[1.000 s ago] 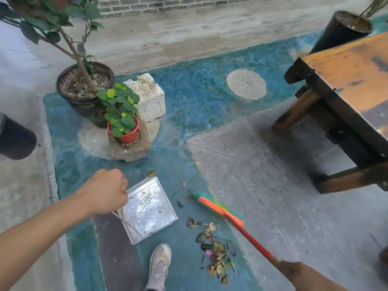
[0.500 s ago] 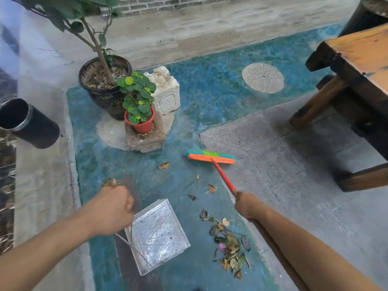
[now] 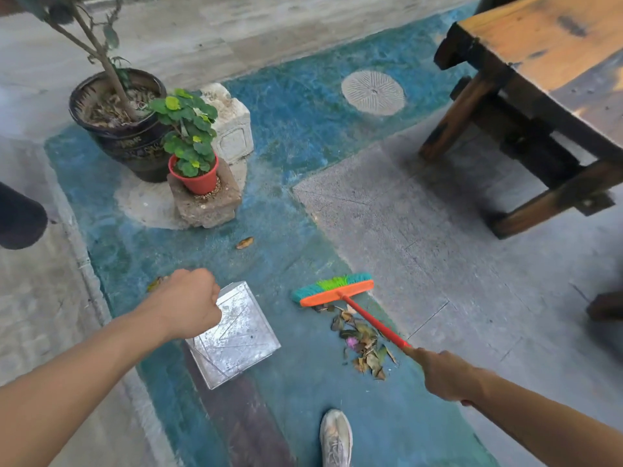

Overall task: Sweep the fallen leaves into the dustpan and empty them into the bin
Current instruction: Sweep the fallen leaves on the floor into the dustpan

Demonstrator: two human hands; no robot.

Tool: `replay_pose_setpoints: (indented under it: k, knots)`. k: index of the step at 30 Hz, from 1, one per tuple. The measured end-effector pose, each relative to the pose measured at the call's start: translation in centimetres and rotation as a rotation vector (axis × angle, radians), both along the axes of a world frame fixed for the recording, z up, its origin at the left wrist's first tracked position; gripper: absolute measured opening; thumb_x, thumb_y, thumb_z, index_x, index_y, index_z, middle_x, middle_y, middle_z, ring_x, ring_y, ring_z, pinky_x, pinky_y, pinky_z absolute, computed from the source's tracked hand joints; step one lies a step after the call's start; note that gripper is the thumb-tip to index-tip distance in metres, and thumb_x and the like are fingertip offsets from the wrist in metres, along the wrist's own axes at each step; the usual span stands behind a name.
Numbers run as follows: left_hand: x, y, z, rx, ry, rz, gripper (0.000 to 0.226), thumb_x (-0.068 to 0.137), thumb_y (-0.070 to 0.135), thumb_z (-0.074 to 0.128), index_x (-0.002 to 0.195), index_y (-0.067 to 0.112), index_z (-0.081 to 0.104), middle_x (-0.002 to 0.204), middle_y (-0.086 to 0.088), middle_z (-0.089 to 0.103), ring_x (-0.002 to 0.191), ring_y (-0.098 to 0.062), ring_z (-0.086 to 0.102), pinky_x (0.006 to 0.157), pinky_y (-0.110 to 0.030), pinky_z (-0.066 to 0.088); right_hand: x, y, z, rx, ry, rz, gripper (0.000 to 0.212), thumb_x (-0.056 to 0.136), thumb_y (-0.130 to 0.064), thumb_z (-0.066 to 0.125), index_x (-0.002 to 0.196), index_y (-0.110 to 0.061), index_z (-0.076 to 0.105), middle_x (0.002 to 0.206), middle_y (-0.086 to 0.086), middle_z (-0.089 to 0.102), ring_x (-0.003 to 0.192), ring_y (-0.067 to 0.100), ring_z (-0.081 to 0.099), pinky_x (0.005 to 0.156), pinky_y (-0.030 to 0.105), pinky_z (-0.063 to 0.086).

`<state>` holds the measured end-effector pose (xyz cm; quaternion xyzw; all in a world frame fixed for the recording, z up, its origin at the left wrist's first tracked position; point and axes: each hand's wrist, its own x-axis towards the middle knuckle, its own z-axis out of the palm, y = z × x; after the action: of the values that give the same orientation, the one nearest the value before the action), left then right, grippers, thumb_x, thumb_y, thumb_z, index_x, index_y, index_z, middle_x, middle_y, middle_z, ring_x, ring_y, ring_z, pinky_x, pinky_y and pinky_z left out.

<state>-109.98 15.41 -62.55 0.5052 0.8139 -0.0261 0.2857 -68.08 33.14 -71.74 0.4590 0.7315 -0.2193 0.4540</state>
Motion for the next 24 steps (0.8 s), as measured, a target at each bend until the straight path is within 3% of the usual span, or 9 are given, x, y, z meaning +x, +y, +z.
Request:
replay_pose_setpoints:
  k: [5, 9, 13, 17, 21, 24]
  knots:
    - [0.7, -2.0, -1.6, 0.000, 0.041, -0.057, 0.019, 0.054, 0.008, 0.047, 0.050, 0.013, 0.029, 0.050, -0.004, 0.026, 0.054, -0.024, 0.027, 0.052, -0.033, 0.024, 4.2, -4.2, 2.7, 0.049, -0.002, 0.032, 0.050, 0.091, -0.015, 0.031, 0.136, -0.033, 0.042, 0.080, 0.000, 0.054, 0.066, 0.024, 0.060, 0.061, 0.032, 0.052]
    - [1.2, -3.7, -3.2, -0.032, 0.098, -0.071, 0.016, 0.056, 0.009, 0.048, 0.050, 0.013, 0.034, 0.048, -0.006, 0.032, 0.052, -0.025, 0.032, 0.051, -0.032, 0.028, 6.2, -5.2, 2.7, 0.154, 0.108, -0.109, 0.034, 0.101, -0.034, 0.031, 0.127, -0.033, 0.053, 0.098, 0.007, 0.069, 0.088, 0.030, 0.067, 0.071, 0.032, 0.051]
    - [2.6, -4.7, -4.2, -0.092, 0.159, -0.112, 0.022, 0.063, 0.007, 0.050, 0.051, 0.014, 0.033, 0.050, -0.005, 0.034, 0.048, -0.022, 0.033, 0.048, -0.029, 0.027, 3.5, -3.3, 0.9, 0.169, 0.163, -0.132, 0.031, 0.098, -0.029, 0.030, 0.118, -0.026, 0.053, 0.104, 0.014, 0.067, 0.072, 0.032, 0.067, 0.060, 0.036, 0.058]
    - [3.9, -5.1, -5.4, -0.115, 0.146, -0.076, 0.016, 0.060, 0.012, 0.049, 0.050, 0.010, 0.035, 0.052, -0.007, 0.040, 0.052, -0.025, 0.039, 0.052, -0.030, 0.035, 0.5, -1.8, -1.1, 0.164, 0.130, -0.044, 0.039, 0.095, -0.019, 0.031, 0.129, -0.016, 0.050, 0.110, 0.016, 0.064, 0.075, 0.033, 0.061, 0.065, 0.036, 0.056]
    - [5.7, -4.6, -5.3, -0.135, 0.113, -0.044, 0.015, 0.060, 0.009, 0.049, 0.051, 0.011, 0.037, 0.050, -0.005, 0.037, 0.050, -0.020, 0.035, 0.051, -0.029, 0.030, 3.3, -2.1, -1.0, 0.090, 0.068, -0.002, 0.047, 0.091, -0.013, 0.035, 0.136, -0.020, 0.042, 0.094, 0.009, 0.056, 0.064, 0.020, 0.058, 0.045, 0.026, 0.044]
    - [5.9, -4.7, -5.6, -0.149, 0.106, -0.005, 0.015, 0.061, 0.010, 0.049, 0.052, 0.011, 0.038, 0.050, -0.005, 0.037, 0.049, -0.020, 0.035, 0.052, -0.030, 0.031, 7.8, -2.1, 0.1, 0.072, 0.019, 0.032, 0.052, 0.090, -0.014, 0.032, 0.140, -0.027, 0.039, 0.089, 0.005, 0.052, 0.073, 0.023, 0.061, 0.045, 0.023, 0.037]
